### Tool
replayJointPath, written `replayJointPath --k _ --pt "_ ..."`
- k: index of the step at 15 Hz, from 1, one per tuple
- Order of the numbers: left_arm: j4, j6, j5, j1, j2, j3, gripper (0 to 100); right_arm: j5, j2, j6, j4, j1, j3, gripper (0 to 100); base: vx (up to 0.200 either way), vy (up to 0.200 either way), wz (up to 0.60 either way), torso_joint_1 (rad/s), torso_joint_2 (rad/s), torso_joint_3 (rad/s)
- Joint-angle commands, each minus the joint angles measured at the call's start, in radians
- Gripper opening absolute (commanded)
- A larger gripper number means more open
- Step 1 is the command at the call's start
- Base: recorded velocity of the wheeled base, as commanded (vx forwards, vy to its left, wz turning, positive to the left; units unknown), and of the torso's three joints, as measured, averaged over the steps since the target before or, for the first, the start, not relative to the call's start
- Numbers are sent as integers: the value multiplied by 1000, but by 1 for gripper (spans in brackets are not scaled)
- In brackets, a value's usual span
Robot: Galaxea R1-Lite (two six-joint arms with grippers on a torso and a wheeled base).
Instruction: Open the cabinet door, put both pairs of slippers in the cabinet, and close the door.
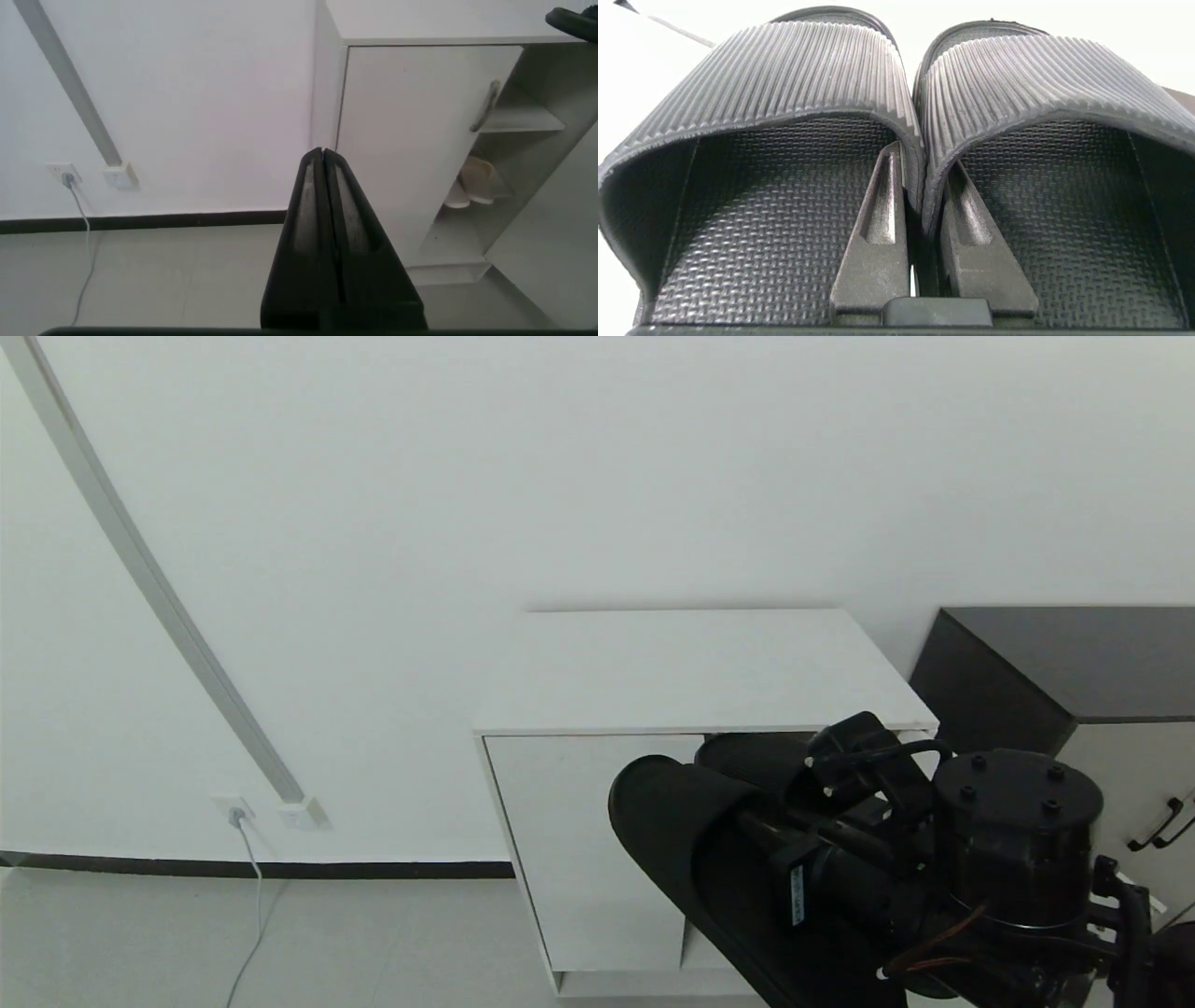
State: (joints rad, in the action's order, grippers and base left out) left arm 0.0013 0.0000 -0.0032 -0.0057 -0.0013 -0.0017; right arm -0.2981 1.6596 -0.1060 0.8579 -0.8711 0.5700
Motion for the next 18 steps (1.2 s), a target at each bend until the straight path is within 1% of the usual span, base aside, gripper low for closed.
replayJointPath --k 1,6,18 --pt "0 0 0 0 1 0 0 0 3 0 1 0 -7 0 0 -200 0 2 2 7" --pt "0 -2 0 0 1 0 0 -1 2 0 16 -2 -12 0 0 -200 0 0 3 1" --pt "0 -2 0 0 1 0 0 0 3 0 33 3 -21 0 0 0 0 0 0 0"
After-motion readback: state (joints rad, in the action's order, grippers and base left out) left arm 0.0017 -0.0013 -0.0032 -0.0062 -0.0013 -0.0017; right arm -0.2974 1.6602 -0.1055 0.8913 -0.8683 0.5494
